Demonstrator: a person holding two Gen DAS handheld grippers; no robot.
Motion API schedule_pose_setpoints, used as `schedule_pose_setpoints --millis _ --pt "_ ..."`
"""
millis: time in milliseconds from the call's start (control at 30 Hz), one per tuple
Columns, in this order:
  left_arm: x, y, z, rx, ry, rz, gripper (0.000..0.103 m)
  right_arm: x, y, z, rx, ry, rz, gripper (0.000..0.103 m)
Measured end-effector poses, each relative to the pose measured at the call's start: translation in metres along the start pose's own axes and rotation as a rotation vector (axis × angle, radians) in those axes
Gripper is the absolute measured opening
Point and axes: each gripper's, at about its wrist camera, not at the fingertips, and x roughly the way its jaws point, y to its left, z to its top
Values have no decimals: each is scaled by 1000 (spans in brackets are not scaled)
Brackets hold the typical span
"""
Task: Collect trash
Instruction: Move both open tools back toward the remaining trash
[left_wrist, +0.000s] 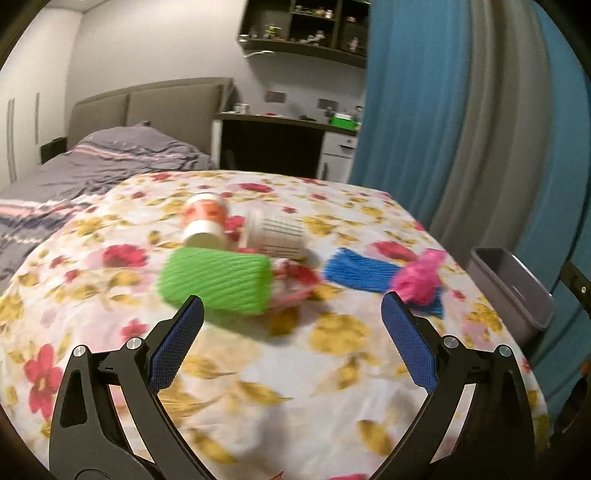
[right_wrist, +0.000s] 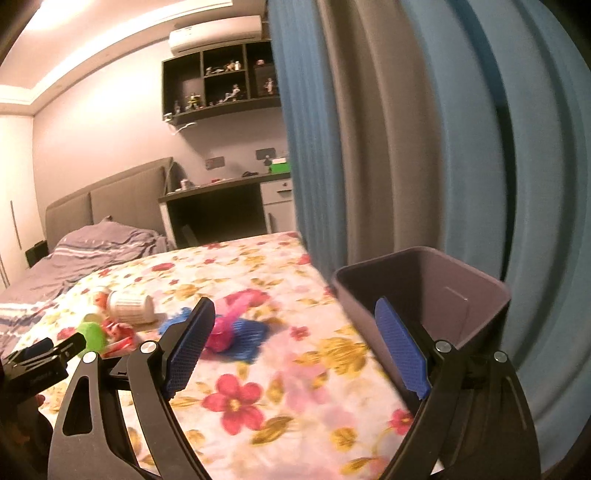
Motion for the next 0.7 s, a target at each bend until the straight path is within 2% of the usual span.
schedule_pose_setpoints --millis 367,700 --pt "-14 45 -2 -42 -9 72 95 7 58 -9 -50 35 85 85" --pt "8 40 3 -22 22 77 95 17 81 -13 -68 54 129 85"
